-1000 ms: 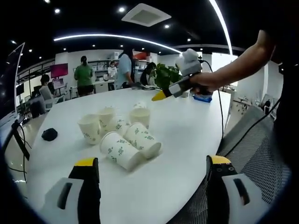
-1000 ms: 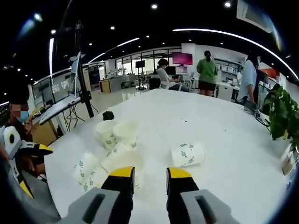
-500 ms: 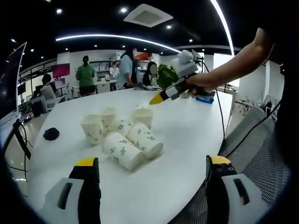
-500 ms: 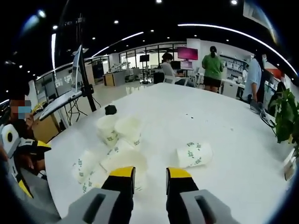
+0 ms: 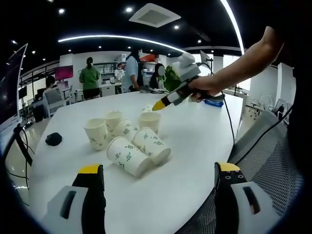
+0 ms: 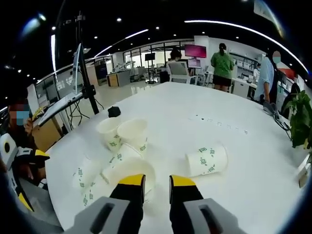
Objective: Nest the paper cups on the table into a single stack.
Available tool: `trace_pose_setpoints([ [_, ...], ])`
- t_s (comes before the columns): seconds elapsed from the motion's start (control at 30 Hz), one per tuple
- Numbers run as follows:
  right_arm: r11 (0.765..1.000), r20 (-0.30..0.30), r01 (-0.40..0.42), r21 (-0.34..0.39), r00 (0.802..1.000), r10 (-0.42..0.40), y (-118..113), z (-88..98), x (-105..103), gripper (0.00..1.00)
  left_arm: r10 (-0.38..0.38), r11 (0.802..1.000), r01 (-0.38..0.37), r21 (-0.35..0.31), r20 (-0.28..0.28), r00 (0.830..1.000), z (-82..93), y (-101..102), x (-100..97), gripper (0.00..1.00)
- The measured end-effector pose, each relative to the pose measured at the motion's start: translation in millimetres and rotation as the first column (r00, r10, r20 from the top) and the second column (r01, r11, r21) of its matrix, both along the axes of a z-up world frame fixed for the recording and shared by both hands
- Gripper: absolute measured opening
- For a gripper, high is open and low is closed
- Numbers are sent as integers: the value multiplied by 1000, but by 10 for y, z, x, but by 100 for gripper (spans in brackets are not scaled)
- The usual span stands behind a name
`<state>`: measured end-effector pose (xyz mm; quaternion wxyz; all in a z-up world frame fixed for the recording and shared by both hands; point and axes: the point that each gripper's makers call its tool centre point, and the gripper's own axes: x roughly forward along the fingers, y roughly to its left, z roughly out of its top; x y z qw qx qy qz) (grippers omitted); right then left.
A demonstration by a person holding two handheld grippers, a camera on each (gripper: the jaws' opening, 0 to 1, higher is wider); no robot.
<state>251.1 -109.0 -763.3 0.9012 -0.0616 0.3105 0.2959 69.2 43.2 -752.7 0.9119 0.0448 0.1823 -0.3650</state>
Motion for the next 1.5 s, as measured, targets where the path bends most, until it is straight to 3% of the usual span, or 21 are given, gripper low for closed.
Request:
trace_pose_setpoints([
  [0.53, 1000, -50, -15, -24, 999, 14, 63, -167, 88, 10, 7, 1000, -7, 1, -6, 1000, -11, -5, 13, 92],
  [1.0, 998, -91, -35, -54, 995, 30, 86, -260, 46, 3, 12, 1000, -12, 0, -3, 1000, -5, 0, 23, 92],
  [1.5, 998, -91, -29, -49, 996, 25, 24, -210, -1, 0, 7, 1000, -7, 3, -2, 1000, 1, -8, 24, 92],
])
